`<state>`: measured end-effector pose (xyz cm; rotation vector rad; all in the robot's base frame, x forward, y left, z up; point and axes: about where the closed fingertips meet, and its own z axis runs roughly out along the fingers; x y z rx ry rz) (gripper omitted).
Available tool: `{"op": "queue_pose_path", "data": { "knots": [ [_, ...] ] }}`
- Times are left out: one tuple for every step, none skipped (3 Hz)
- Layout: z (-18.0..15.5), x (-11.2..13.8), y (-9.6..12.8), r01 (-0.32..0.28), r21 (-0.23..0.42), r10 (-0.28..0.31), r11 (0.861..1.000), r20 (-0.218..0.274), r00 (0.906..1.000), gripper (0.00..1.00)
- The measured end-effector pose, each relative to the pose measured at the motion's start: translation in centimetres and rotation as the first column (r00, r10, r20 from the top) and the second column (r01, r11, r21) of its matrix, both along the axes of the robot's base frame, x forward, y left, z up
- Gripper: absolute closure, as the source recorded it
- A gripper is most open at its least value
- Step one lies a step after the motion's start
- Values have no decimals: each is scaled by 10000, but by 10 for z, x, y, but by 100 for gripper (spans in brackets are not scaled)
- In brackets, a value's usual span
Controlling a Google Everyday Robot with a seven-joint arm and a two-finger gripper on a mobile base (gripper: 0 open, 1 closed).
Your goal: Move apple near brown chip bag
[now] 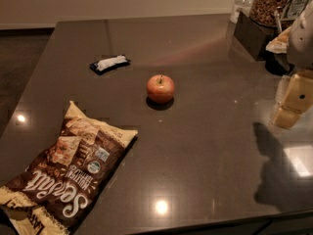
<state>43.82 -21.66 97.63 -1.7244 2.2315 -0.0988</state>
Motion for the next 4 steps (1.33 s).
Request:
{"op": "queue_pose_path", "data": {
  "knots": [
    [0,0,0,0,0,0,10000,2,10000,0],
    [-3,7,6,-41,176,43,9998,-77,10000,0],
    [-17,26,24,-211,306,220,9993,-285,9994,0],
    [-35,49,45,-467,637,496,9969,-437,9978,0]
  ]
}}
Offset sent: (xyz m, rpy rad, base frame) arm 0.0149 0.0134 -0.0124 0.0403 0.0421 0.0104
